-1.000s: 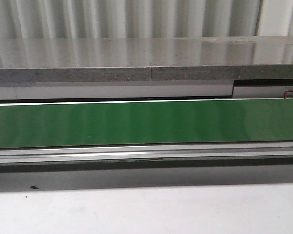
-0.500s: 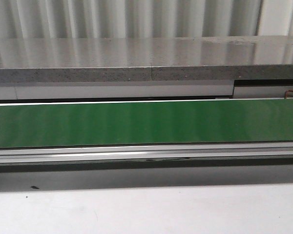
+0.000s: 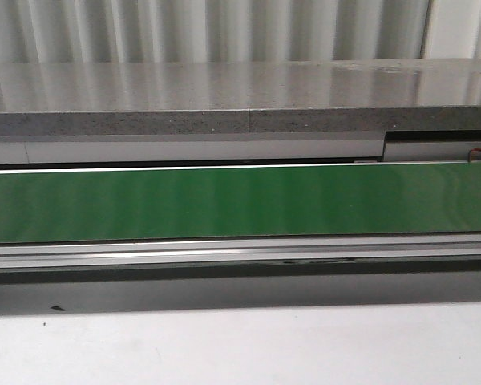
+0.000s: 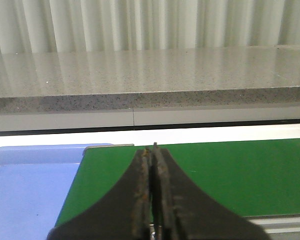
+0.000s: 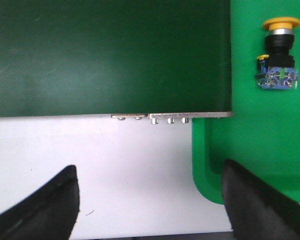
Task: Move button from right to left
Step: 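Close the right gripper on the yellow button's black body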
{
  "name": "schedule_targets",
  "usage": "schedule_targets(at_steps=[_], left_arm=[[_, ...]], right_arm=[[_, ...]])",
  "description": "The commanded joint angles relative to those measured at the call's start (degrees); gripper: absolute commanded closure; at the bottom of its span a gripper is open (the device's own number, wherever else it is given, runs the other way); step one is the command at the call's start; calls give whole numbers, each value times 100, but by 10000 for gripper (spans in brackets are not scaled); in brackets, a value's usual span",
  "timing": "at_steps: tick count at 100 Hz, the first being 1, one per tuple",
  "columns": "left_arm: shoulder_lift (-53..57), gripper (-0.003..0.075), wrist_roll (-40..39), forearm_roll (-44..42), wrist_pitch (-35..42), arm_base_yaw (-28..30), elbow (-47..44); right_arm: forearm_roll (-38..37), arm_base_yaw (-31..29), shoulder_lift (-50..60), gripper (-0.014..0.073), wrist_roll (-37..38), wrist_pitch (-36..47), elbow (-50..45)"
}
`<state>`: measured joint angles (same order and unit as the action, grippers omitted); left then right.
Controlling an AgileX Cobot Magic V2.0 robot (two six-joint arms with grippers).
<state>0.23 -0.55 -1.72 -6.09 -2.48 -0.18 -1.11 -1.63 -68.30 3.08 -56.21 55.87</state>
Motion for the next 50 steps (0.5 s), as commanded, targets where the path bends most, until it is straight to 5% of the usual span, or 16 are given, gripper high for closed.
schedule_targets(at_steps=[1,50], left_arm=[[180,741,-63,20,447,13,-222],[180,741,-63,20,447,13,-222]], right_arm=[[-183,-232,-113,0,-10,221,350],[-386,-2067,-1724,0,-47,529,1216]])
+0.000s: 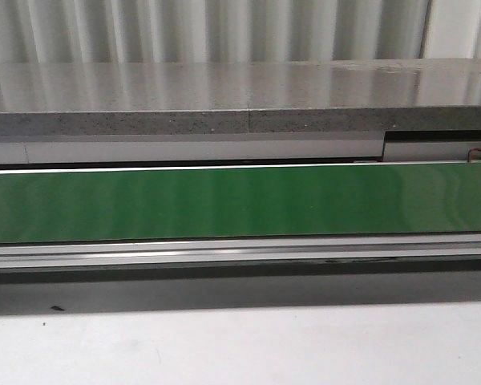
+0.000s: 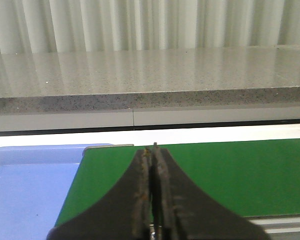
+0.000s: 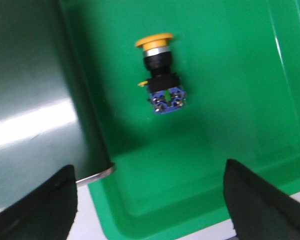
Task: Move button from right to left
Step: 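Close the right gripper on the yellow button's black body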
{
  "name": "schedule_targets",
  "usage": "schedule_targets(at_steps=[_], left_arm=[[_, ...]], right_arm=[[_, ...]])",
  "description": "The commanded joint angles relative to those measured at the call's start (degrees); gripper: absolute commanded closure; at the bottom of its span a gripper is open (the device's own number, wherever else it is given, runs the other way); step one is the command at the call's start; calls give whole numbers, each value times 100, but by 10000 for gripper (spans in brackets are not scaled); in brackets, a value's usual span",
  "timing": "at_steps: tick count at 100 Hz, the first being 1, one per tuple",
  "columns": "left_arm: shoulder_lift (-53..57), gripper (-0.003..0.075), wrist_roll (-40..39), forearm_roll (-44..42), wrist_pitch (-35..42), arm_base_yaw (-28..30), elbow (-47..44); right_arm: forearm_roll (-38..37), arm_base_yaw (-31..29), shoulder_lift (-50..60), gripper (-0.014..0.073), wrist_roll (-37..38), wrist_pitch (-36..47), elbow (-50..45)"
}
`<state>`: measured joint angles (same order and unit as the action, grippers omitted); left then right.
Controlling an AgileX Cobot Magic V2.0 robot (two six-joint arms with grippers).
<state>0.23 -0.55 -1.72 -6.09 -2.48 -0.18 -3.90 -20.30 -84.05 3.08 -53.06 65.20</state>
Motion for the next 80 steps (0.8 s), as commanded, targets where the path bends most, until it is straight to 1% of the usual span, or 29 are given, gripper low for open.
schedule_targets(at_steps=[1,15,31,66,77,80], left_arm=[[180,741,-63,20,447,13,-222],[180,741,-63,20,447,13,-222],[180,741,-63,20,447,13,-222],[180,741,-63,20,447,13,-222],[180,741,-63,20,447,13,-222],[180,741,-63,20,447,13,-222]], right_arm=[[-107,-241,-203,0,-54,215,301],[-107,-395,-721,0,-234,238,470],[-102,-409,-1296,0,-543,285,692],[-96,-409,-2283,0,-573,456,980],[-96,-409,-2462,3,-736,449,980],[-84,-409,-2486,15,-776,449,980]])
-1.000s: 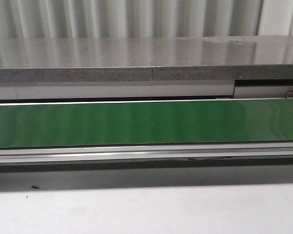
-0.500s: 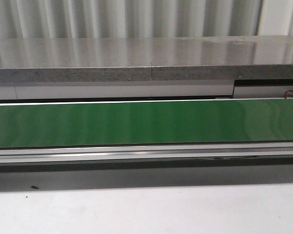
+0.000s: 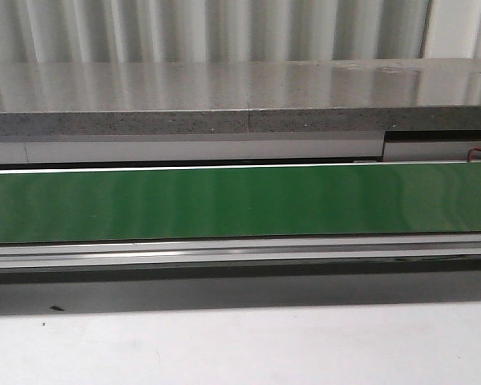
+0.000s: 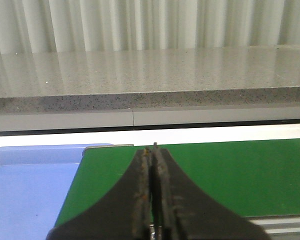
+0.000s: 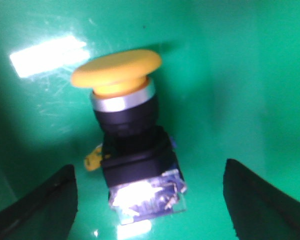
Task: Move button from right to left
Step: 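Close the right gripper on the yellow button's black body, then lift the button and set it on the conveyor belt end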
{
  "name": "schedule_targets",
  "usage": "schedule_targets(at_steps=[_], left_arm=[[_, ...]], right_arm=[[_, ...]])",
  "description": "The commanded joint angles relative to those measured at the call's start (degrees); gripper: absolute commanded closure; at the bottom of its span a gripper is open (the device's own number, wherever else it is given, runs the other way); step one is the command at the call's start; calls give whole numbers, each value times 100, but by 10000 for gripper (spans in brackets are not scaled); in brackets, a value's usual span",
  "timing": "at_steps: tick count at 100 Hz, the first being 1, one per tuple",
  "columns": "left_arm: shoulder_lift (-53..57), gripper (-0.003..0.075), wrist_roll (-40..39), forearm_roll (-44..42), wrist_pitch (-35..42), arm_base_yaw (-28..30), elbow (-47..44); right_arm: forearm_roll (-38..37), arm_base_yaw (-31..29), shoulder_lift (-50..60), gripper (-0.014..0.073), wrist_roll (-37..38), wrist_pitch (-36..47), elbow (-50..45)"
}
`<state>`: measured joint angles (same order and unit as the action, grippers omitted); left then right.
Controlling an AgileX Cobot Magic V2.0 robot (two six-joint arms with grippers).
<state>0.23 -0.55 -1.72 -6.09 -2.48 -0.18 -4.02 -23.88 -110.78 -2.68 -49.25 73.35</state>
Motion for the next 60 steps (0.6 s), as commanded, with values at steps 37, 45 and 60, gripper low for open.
schedule_targets(at_steps=[37,45,60], left_arm=[[180,741,-63,20,447,13,-222],[180,741,-63,20,447,13,-222],[180,741,-63,20,447,13,-222]], right_arm=[[-74,-45,290,409,-229,51,228],[-63,-28,510,409,-229,-50,257],[72,50,1196,409,-229,-256,265]])
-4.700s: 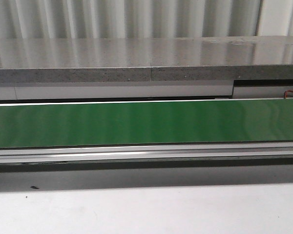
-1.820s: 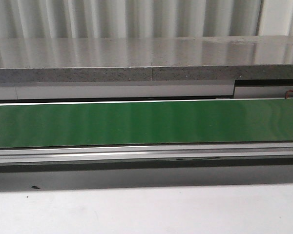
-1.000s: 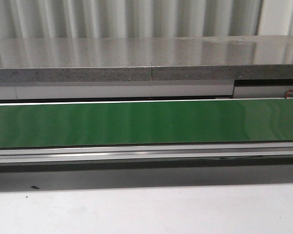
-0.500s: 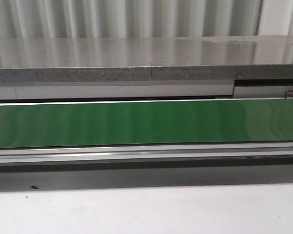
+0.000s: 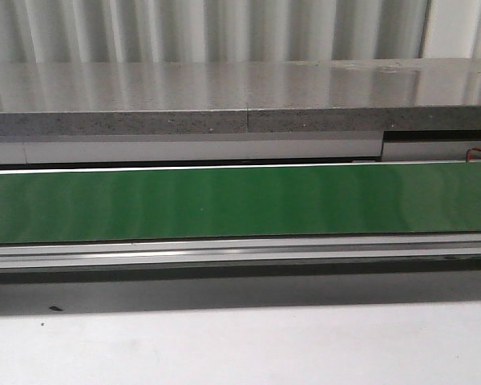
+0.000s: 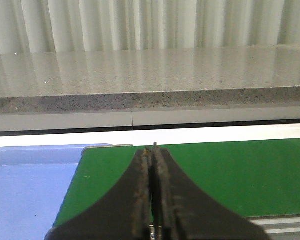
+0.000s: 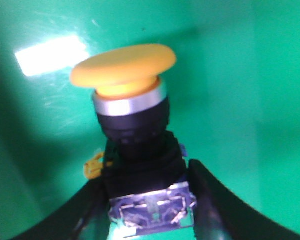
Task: Move button from right to left
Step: 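Lift the button and set it on the conveyor belt end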
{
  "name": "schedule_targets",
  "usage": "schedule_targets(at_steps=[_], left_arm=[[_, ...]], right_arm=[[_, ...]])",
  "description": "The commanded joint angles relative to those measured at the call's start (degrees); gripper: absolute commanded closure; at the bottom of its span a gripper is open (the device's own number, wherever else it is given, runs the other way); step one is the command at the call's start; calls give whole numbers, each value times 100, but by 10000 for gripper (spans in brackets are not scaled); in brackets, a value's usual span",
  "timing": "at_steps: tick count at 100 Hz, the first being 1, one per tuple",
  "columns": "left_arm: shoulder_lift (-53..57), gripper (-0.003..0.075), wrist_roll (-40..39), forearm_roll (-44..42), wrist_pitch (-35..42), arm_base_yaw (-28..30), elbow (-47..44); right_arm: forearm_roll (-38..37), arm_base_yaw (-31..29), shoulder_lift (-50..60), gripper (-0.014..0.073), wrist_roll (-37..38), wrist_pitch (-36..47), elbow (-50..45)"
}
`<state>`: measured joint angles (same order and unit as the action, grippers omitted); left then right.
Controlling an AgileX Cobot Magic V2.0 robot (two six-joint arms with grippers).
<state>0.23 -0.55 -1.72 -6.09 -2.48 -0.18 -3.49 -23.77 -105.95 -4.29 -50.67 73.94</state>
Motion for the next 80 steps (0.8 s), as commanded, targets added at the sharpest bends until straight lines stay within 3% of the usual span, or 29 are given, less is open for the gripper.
schedule_targets(at_steps=[1,30,57,80], left_arm=[[180,741,-63,20,447,13,-222],[180,741,-63,20,447,13,-222],[180,741,-63,20,447,13,-222],[180,741,-63,20,447,13,-222]], right_arm=[[20,58,746,409,-69,-121,206],[799,766,1701,409,-69,-728,206],[1061,1532,1509,409,-14,-885,138],[1058,1619,1112,409,133,-660,103]])
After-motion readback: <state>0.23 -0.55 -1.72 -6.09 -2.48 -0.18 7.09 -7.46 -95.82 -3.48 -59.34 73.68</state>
